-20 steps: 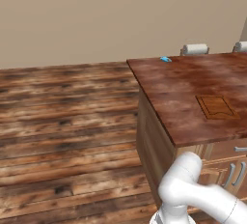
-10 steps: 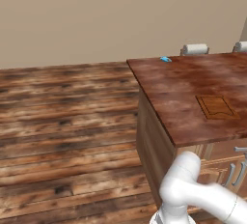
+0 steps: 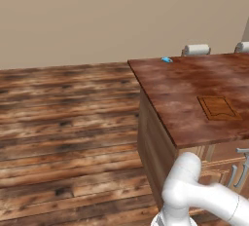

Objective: Open the drawer on the right and place the cutting tools on the cutting board.

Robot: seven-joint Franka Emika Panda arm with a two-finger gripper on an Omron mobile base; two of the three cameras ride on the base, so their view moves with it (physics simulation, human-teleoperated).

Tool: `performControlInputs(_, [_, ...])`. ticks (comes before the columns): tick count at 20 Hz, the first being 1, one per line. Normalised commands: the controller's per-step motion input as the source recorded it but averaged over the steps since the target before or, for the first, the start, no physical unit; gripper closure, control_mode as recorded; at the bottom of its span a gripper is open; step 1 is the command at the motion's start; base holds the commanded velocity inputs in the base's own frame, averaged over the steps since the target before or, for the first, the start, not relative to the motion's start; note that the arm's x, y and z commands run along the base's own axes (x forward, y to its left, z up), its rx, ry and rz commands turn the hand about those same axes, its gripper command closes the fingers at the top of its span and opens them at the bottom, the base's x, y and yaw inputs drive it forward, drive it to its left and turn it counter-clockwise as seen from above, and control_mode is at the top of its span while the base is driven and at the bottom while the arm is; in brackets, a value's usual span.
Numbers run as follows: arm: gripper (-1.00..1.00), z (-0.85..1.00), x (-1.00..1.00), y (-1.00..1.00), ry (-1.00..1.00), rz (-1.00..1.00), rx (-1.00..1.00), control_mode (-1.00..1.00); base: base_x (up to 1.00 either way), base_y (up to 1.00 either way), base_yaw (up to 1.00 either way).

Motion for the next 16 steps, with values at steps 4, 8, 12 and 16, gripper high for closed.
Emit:
performControlInputs(4, [-1.00,-0.31,0.28,0.00,-0.01,0.00,0.00,-1.00,0.00,0.00,0.00])
performControlInputs(8, [-1.00,-0.32,0.30,0.00,0.00,0.00,0.00,-1.00,0.00,0.00,0.00])
performControlInputs(12, [1.00,-0.25,0.31,0.05,-0.01,0.00,0.00,-1.00,0.00,0.00,0.00])
performControlInputs(16, [1.00,-0.19,0.22,0.02,-0.03,0.00,0.00,-1.00,0.00,0.00,0.00])
